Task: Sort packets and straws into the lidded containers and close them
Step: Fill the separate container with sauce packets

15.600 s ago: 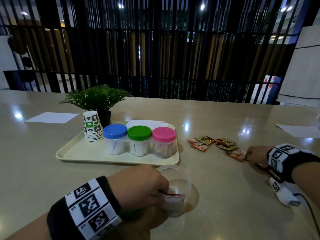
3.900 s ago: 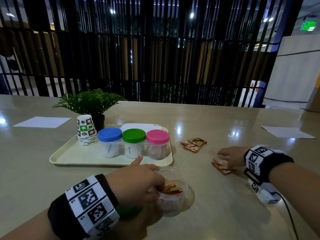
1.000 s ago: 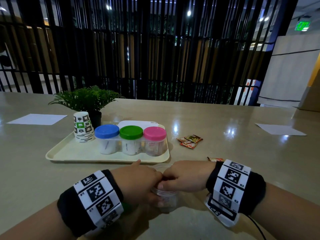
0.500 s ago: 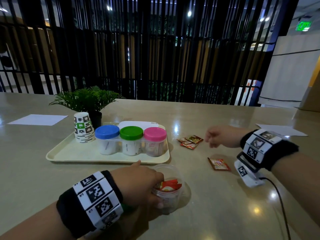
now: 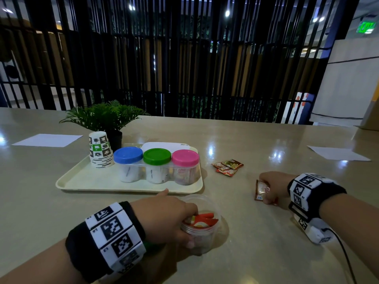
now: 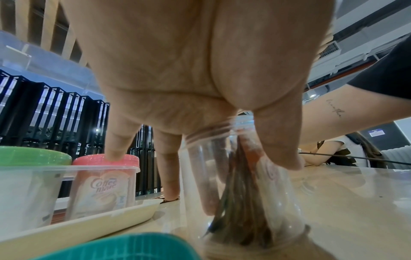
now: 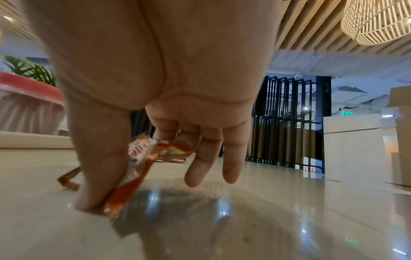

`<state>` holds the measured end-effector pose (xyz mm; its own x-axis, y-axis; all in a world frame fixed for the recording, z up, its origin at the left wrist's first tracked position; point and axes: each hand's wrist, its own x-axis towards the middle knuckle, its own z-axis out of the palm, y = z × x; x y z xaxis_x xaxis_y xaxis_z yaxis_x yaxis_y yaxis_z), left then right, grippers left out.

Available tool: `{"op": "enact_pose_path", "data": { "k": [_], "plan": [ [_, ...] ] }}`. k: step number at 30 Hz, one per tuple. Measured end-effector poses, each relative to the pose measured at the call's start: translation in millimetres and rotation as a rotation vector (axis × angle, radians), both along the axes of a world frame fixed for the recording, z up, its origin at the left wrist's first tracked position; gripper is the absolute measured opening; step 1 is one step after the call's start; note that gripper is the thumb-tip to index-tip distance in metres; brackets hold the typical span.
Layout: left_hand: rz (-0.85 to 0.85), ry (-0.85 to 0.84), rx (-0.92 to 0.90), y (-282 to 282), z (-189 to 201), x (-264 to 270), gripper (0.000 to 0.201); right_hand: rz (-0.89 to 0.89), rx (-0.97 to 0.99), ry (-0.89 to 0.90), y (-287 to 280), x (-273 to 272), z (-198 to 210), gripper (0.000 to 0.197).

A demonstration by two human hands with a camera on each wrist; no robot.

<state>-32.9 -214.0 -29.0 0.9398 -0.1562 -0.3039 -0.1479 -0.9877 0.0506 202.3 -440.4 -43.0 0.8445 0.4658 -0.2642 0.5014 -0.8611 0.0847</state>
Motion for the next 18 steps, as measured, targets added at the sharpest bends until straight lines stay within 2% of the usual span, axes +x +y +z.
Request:
{"op": "enact_pose_path", "data": {
  "k": [4, 7, 9, 13, 16, 18],
  "plan": [
    [0.004, 0.006, -0.024, 1, 0, 1, 0.054, 0.013, 0.154, -0.006, 2, -10, 10, 0.019],
    [0.004, -0.007, -0.036, 0, 0, 1, 0.050, 0.015, 0.471, 0.130, 12, -31, 29, 0.013],
    [-0.002, -0.022, -0.030, 0, -1, 1, 0.049, 0.082, 0.619, 0.195, 22, -50, 44, 0.011],
    [-0.003, -0.041, -0.037, 1, -4, 2, 0.047, 0.335, 0.704, 0.201, 45, -92, 63, 0.015],
    [-0.008, -0.072, -0.045, 2, -5, 2, 0.046, 0.397, 0.719, 0.237, 61, -115, 60, 0.014],
    [-0.010, -0.089, -0.044, 3, -6, 2, 0.046, 0.413, 0.692, 0.179, 71, -124, 51, 0.018]
  ]
}}
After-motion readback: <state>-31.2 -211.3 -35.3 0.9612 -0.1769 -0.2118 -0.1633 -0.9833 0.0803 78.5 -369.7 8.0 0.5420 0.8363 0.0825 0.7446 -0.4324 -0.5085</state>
